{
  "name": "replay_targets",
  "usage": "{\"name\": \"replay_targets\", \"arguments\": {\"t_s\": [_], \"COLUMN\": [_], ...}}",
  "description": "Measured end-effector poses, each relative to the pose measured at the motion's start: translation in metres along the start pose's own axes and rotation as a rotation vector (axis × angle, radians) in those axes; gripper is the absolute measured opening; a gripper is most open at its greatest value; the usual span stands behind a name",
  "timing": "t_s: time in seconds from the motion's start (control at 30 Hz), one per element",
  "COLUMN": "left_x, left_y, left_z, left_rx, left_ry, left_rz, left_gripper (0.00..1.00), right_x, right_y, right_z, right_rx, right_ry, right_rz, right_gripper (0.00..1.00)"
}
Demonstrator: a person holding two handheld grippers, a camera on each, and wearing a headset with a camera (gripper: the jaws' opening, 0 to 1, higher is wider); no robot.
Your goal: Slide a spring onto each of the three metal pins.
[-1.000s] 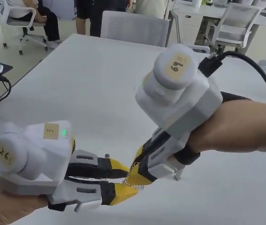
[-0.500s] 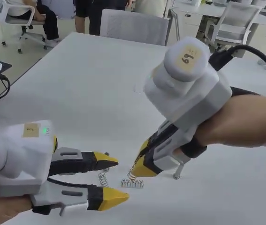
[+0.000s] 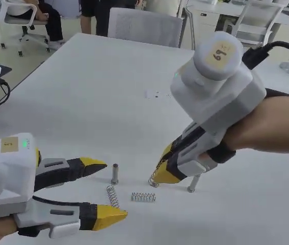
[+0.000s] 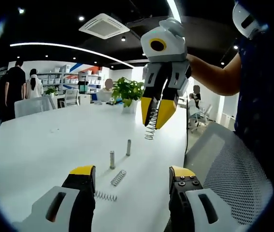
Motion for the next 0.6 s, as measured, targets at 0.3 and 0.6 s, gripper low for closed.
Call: {"name": "replay_targets", "arguments": {"t_s": [0.3, 0.6], "left_x": [0.013, 0.019], "left_y": [0.023, 0.034], "left_z": [0.001, 0.002], "left_rx": [0.025, 0.046], "left_ry": [-0.051, -0.077], "left_rz": [0.037, 0.063], "left_gripper": [0.63, 0.66], "right_x": [-0.010, -0.033], "right_y": [0.011, 0.029], "right_z": [0.008, 0.030], "right_rx": [0.003, -0.010], "right_ry": [0.031, 0.094], "right_rz": [-0.026, -0.093], "right_gripper": [0.08, 0.08]}}
Point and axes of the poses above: the centre of the closed fingertips' face, and the gripper's own axes: z roughly backward along the fingers, x roughly to its left, y roughly out of its underside, the point moved 6 cm from there along z, roughly backward along the fingers, and after that the axes turned 3 degrees about x, right-handed, at the moved point
